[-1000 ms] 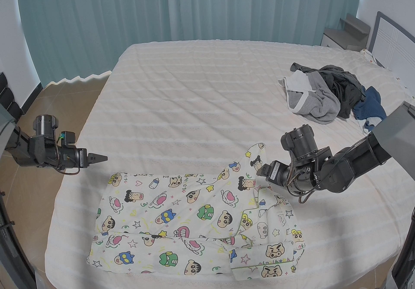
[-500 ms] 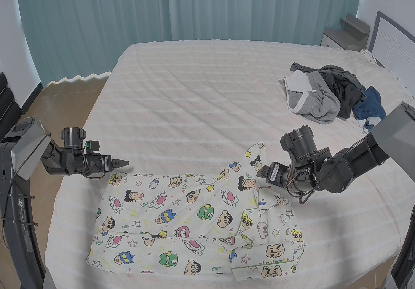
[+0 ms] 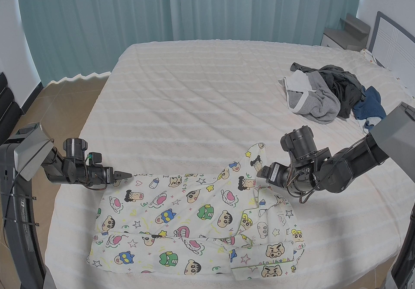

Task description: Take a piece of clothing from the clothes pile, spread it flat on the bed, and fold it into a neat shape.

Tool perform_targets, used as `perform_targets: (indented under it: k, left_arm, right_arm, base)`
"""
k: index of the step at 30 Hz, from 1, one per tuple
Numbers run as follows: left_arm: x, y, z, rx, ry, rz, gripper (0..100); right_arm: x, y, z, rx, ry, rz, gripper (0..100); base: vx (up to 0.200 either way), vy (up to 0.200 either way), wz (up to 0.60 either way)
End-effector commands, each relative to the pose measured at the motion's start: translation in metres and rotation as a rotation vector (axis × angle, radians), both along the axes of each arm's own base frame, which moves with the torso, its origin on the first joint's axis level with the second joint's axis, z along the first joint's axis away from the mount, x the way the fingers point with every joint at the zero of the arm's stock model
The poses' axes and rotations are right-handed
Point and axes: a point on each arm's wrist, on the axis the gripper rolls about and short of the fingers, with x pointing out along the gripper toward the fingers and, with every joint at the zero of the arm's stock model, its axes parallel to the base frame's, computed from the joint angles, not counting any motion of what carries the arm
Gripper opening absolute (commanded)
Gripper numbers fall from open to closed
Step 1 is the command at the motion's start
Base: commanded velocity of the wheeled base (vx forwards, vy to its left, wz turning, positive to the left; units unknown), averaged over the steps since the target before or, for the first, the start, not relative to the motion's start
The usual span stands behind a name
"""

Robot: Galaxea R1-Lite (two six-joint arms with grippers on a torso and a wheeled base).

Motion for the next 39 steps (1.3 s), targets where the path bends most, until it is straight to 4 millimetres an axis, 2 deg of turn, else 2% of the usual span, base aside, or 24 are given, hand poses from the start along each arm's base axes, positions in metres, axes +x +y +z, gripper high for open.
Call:
perform_targets:
  k: [1,6,7,14,18,20,21,28,33,39]
  left_arm:
    - [-0.003,0.0,-0.001,-0.004,0.012,-0.001,100]
    - [-0.005,-0.001,0.002,-0.028,0.006,-0.023,100]
    - [-0.006,-0.001,0.002,-0.032,0.008,-0.027,0]
    - [-0.011,-0.004,0.005,-0.045,0.012,-0.041,0]
    - [-0.011,-0.002,0.008,-0.044,0.003,-0.034,0]
    - [-0.01,0.0,0.012,-0.042,-0.013,-0.026,0]
    - [-0.011,0.006,0.021,-0.038,-0.038,-0.01,0]
    - [-0.022,0.008,0.04,-0.033,-0.06,0.0,0]
    - [-0.025,0.008,0.043,-0.031,-0.064,0.001,0]
    - [-0.024,0.008,0.047,-0.024,-0.075,0.007,0]
  right_arm:
    - [0.001,-0.001,-0.002,-0.002,0.003,-0.003,100]
    - [0.01,-0.008,-0.004,-0.003,-0.002,-0.027,100]
    - [0.014,-0.01,-0.004,-0.003,-0.012,-0.029,100]
    - [0.058,-0.017,-0.016,-0.036,-0.063,-0.025,100]
    - [0.074,-0.015,-0.031,-0.032,-0.046,-0.017,100]
    - [0.082,-0.015,-0.037,-0.034,-0.045,-0.015,100]
    - [0.09,-0.012,-0.043,-0.042,-0.049,-0.006,100]
    - [0.106,-0.005,-0.049,-0.004,-0.054,0.066,100]
    - [0.114,0.002,-0.066,-0.013,-0.047,0.082,100]
    - [0.118,0.004,-0.07,-0.01,-0.049,0.097,100]
  base:
    - [0.0,0.0,0.0]
    - [0.0,0.0,0.0]
    - [0.0,0.0,0.0]
    - [0.0,0.0,0.0]
    - [0.0,0.0,0.0]
    - [0.0,0.0,0.0]
    - [0.0,0.0,0.0]
    - [0.0,0.0,0.0]
    - [0.0,0.0,0.0]
    - [0.0,0.0,0.0]
